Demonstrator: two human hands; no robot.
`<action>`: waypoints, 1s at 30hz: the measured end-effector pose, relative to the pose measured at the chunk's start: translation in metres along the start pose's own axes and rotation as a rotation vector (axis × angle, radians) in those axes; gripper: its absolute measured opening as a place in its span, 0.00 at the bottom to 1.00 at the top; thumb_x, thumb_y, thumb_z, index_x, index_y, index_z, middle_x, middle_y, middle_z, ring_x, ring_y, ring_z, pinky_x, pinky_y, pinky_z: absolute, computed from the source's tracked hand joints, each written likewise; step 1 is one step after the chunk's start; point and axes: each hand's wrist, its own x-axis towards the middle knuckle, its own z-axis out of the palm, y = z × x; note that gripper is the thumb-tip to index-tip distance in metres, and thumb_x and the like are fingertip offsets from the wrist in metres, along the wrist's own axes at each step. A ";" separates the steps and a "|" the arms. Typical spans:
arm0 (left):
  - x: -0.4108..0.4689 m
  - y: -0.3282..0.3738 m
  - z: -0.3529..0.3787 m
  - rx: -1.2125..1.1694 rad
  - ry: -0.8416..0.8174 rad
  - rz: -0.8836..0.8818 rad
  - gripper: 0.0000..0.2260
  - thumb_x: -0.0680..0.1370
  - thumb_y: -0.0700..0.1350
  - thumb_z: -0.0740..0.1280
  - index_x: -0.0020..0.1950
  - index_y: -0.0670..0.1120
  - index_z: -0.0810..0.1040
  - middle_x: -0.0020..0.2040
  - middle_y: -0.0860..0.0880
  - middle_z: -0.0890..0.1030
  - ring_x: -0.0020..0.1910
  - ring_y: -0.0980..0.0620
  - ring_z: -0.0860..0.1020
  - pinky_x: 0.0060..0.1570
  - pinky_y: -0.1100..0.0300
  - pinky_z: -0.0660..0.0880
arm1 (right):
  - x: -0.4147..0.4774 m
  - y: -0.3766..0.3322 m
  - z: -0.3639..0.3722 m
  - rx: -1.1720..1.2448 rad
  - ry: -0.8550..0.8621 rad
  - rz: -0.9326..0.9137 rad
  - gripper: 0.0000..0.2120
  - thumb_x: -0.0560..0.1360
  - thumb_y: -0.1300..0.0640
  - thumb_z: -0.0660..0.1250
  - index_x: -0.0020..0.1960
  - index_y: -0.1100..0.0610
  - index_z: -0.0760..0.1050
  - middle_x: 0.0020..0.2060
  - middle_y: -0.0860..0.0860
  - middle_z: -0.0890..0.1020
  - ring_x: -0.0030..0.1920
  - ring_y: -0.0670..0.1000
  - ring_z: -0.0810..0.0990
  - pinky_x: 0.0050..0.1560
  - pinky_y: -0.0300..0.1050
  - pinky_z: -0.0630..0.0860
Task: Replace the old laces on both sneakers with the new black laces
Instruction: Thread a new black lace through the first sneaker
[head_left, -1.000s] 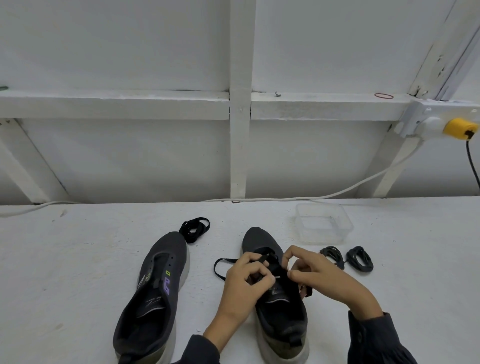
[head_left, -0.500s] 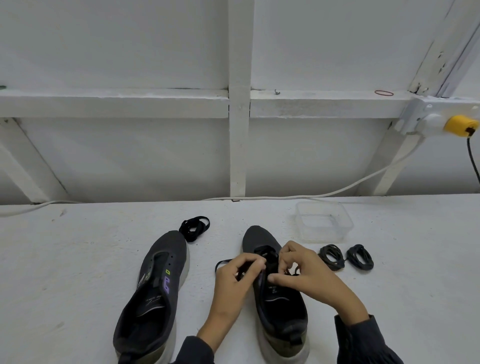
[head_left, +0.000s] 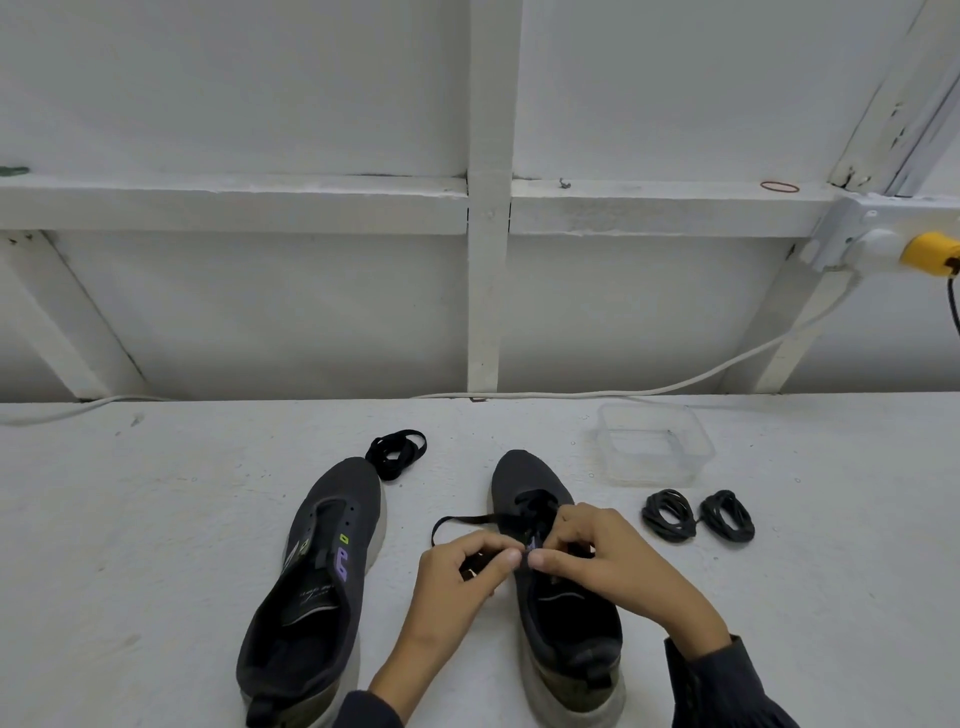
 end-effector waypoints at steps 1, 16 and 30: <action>0.000 0.001 0.000 0.003 0.001 0.000 0.05 0.76 0.42 0.71 0.47 0.50 0.85 0.42 0.53 0.85 0.38 0.62 0.79 0.40 0.67 0.73 | 0.000 0.001 0.000 -0.001 -0.012 -0.003 0.18 0.67 0.35 0.67 0.38 0.50 0.82 0.38 0.45 0.77 0.40 0.44 0.75 0.46 0.48 0.73; 0.003 0.009 -0.005 0.246 -0.025 0.154 0.06 0.75 0.41 0.72 0.43 0.52 0.85 0.41 0.60 0.83 0.41 0.57 0.78 0.38 0.69 0.71 | -0.002 0.007 -0.002 0.109 -0.067 0.013 0.12 0.75 0.53 0.70 0.35 0.40 0.80 0.40 0.45 0.77 0.43 0.42 0.75 0.47 0.38 0.69; 0.017 0.021 -0.011 0.519 -0.143 0.243 0.04 0.76 0.49 0.68 0.44 0.54 0.83 0.40 0.59 0.81 0.38 0.55 0.76 0.41 0.64 0.73 | 0.001 0.009 0.001 0.123 -0.030 0.001 0.10 0.71 0.59 0.75 0.35 0.48 0.81 0.36 0.42 0.77 0.36 0.40 0.74 0.40 0.33 0.68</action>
